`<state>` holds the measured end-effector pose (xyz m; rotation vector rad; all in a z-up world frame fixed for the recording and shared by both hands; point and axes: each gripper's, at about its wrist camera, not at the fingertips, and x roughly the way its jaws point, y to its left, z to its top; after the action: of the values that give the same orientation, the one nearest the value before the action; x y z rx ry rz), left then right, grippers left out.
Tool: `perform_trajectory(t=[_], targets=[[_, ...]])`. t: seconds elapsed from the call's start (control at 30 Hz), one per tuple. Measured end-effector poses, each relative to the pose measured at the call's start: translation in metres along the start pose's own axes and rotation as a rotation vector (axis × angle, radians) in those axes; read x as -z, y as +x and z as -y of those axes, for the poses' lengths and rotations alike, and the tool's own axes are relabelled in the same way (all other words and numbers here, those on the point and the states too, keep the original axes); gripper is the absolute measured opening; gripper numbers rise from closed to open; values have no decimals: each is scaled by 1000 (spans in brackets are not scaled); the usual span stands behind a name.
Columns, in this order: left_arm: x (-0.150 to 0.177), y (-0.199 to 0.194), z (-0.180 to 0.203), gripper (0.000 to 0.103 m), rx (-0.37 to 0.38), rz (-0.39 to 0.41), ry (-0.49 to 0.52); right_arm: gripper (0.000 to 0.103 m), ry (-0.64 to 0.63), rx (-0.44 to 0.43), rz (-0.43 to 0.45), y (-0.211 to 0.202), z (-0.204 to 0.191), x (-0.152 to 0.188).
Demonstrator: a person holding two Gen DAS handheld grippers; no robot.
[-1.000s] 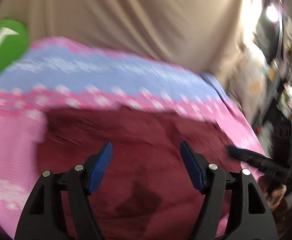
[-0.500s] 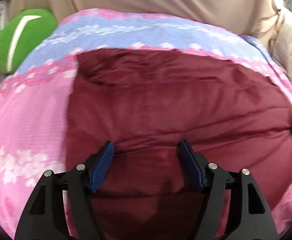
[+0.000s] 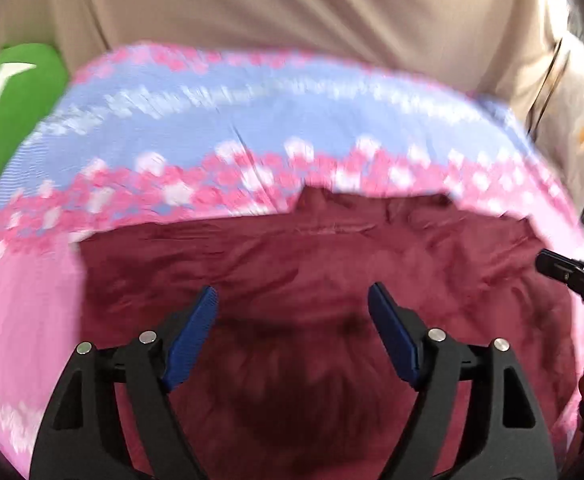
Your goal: Fold large clothes
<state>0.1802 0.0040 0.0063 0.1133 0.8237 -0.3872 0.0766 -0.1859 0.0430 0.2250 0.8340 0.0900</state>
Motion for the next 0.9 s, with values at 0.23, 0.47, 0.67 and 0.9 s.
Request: perform_trajectory(t=[0.23,0.47,0.67,0.9], targets=[[-6,50,-17,87,-13,-23,-59,17,-16,30,-116,82,-2,-17],[3,54,-8,89,-54,-4,-28,23,42,80,1,48,4,-13],[5,38,-19,89,-36,8,-73,13,247,143,-29,39,74,-6],[31,-17,-65,91,-87,71,-139,25,244,313,35,-7,98,36]])
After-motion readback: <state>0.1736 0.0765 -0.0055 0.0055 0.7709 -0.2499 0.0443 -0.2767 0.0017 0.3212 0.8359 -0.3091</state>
